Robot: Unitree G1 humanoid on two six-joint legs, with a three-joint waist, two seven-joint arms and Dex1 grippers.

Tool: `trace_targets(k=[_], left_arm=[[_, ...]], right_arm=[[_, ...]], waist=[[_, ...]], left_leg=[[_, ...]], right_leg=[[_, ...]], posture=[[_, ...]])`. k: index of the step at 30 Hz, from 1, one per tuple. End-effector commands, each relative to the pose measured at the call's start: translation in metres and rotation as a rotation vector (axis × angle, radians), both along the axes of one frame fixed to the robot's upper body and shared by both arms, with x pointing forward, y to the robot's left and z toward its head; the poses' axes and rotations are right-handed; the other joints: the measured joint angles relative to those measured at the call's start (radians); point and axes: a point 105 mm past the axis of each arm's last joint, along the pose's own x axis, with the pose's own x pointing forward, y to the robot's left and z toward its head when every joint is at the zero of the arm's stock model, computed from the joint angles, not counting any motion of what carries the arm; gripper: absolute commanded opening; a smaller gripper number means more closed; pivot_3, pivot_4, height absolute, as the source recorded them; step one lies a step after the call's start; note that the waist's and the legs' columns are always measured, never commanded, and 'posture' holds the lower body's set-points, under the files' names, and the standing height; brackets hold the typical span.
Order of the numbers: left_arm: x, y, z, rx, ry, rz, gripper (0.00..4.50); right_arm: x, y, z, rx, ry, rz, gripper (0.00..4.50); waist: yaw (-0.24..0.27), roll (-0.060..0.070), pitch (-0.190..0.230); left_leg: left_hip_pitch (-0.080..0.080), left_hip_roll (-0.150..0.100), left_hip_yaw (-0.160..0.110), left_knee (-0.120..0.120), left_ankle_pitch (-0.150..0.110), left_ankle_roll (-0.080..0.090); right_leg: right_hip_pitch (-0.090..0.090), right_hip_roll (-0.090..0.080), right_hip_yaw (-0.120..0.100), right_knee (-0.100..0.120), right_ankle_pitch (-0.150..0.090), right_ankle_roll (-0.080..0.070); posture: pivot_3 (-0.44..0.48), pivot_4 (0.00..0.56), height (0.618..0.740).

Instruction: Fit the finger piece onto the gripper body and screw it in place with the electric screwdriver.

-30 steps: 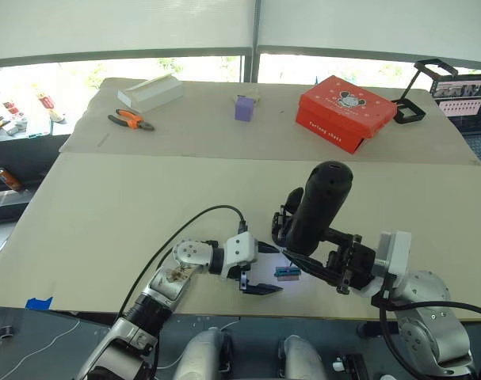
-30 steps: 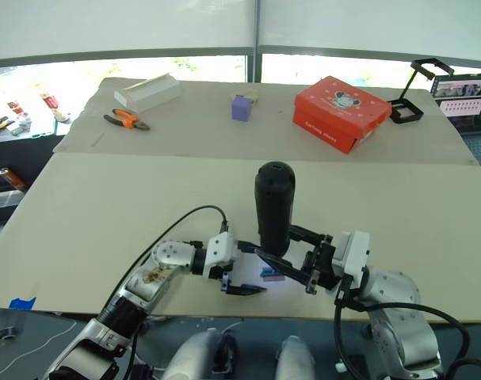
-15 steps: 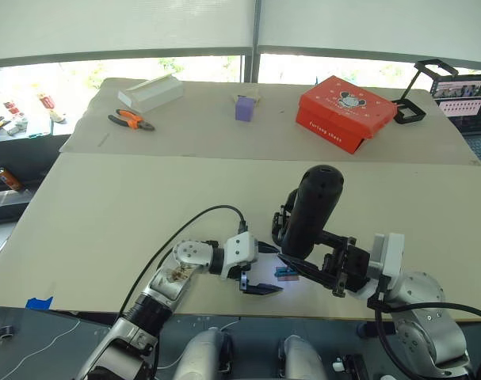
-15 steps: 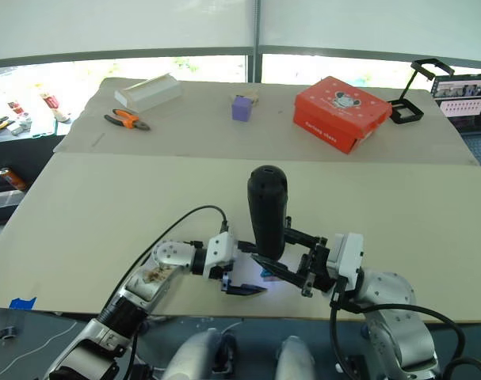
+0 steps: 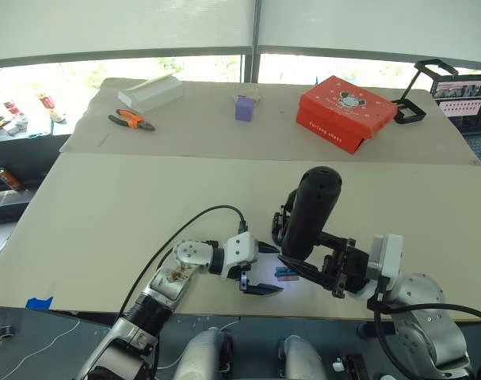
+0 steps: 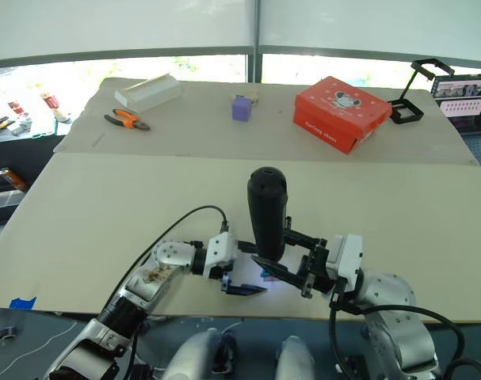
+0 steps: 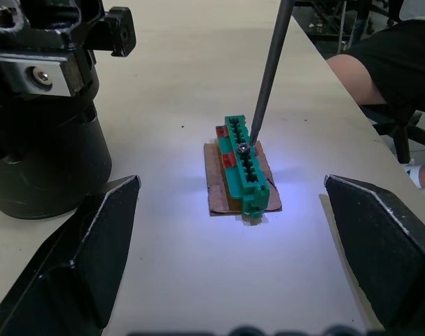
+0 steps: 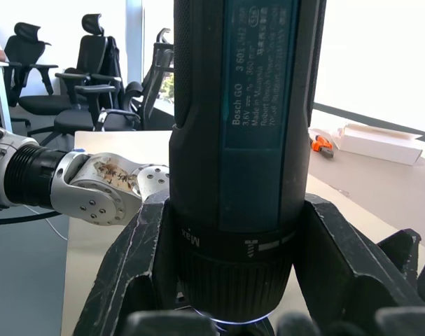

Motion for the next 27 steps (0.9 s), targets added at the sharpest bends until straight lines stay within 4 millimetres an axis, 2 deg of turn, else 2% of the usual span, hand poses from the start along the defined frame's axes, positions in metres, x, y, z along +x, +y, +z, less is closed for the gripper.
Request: trace_targets(k=[1, 27], left_arm=[[-0.0095, -0.0046, -0.0128, 0.028, 0.041, -0.028, 4.46], [-0.0093, -0.006, -0.0127, 0.026, 0.044, -0.026, 4.46]], right_arm=[[-0.0041, -0.0013, 0.0113, 0.007, -0.06, -0.003, 1.94], [-0.0055, -0.0035, 0.0085, 0.003, -0.016, 0.013, 1.94]], waist=[[0.0, 0.0, 0.0], [0.002, 0.0, 0.0]], left_leg=[[0.0, 0.0, 0.0, 0.0, 0.0, 0.0], [0.0, 0.0, 0.0, 0.0, 0.0, 0.0]], right_leg=[[0.0, 0.0, 0.0, 0.0, 0.0, 0.0], [0.0, 0.0, 0.0, 0.0, 0.0, 0.0]], posture=[[0.0, 0.15, 0.74], [0.0, 0.15, 0.74]])
